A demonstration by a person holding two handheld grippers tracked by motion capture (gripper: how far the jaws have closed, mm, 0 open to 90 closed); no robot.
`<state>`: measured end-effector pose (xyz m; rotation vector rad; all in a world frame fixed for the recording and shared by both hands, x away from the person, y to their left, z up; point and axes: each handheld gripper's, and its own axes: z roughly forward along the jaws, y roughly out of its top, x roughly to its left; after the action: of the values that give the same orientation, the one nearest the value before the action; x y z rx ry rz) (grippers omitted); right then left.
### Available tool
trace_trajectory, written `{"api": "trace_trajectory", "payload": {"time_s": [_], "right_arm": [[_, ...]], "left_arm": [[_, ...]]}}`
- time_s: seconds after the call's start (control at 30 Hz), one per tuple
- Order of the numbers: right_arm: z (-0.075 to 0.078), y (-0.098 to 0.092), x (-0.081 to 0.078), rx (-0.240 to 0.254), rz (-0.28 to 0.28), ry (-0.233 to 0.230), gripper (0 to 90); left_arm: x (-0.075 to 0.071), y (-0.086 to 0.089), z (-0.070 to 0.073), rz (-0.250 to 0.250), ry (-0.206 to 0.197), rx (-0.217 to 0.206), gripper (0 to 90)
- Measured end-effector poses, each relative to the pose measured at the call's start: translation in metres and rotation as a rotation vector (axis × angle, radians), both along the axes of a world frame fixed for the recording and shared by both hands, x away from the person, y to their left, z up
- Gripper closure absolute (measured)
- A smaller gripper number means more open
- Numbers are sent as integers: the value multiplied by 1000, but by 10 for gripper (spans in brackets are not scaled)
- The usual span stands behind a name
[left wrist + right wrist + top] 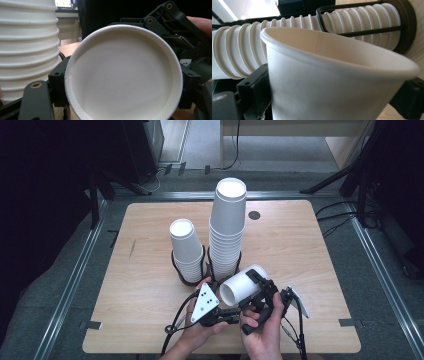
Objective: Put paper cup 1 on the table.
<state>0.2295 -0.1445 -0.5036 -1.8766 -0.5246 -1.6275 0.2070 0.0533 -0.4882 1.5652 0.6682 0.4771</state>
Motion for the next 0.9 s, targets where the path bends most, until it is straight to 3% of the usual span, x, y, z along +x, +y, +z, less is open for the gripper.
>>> {"api": "trace_trajectory", "payload": {"time_s": [0.23,0.37,0.43,0.9], "right_arm": [[-4,-1,-2,5,-16,11,129],[-3,-2,-3,4,-37,3,135],[-2,-3,-3,-3,-40,-3,136],[5,-14,0,-46,-89,-20,137]], "left_arm": [[4,-1,-1,-17,53,24,184],[6,0,-2,-24,96,17,66],[7,1,-1,-25,102,8,26],[8,5,0,-16,104,3,23]]}}
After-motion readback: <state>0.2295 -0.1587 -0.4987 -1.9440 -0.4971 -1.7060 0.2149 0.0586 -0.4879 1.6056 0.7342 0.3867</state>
